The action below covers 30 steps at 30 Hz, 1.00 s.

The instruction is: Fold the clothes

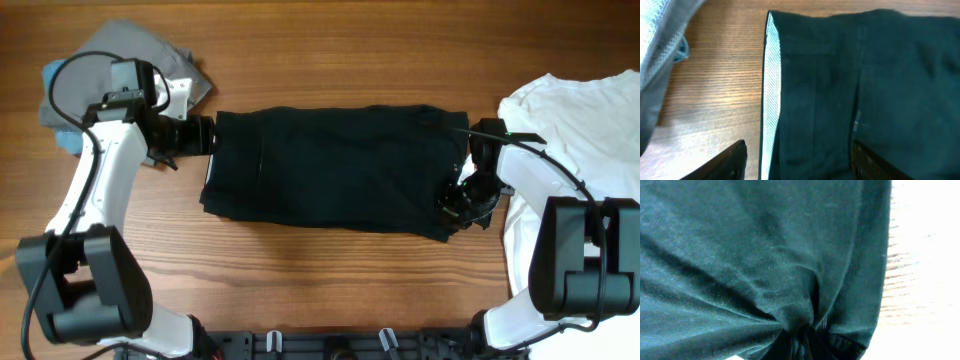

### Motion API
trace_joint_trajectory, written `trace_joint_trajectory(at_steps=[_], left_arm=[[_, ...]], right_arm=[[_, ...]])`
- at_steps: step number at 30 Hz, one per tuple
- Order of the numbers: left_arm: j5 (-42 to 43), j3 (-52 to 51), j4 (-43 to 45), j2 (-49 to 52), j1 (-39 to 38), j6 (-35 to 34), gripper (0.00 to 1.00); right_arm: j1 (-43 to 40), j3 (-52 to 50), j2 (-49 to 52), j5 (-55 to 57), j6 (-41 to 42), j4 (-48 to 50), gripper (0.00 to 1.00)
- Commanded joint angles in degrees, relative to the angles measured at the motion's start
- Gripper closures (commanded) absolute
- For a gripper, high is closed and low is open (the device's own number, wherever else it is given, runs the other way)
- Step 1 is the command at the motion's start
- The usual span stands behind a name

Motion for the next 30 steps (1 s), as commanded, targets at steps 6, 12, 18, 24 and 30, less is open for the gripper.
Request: trace_joint_trajectory(at_steps=[6, 12, 18, 24, 30], left_arm=[[5.5, -2.4, 7.2, 8.7, -0.4, 0.3, 0.54], [9.1, -2.4, 9.5, 11.3, -1.7, 0.8, 0.96], [9.0, 2.2, 16.6, 10.9, 1.2, -5.8, 0.96], [9.9, 3.0, 17.2, 11.0, 0.8, -5.7, 0.96], [7.5, 3.0, 13.2, 11.1, 0.2, -4.0, 0.33]], right_arm=[[-0.5, 3.0, -1.9, 2.5, -2.9, 0.0, 0.91], [-0.5, 3.1, -2.0, 2.5, -3.0, -1.6, 0.90], [-0.5, 3.2, -3.3, 2.7, -4.5, -6.3, 0.90], [-0.5, 3.0, -3.3, 2.3, -4.5, -5.7, 0.84], [-0.5, 3.0, -3.3, 2.3, -4.5, -4.3, 0.61]])
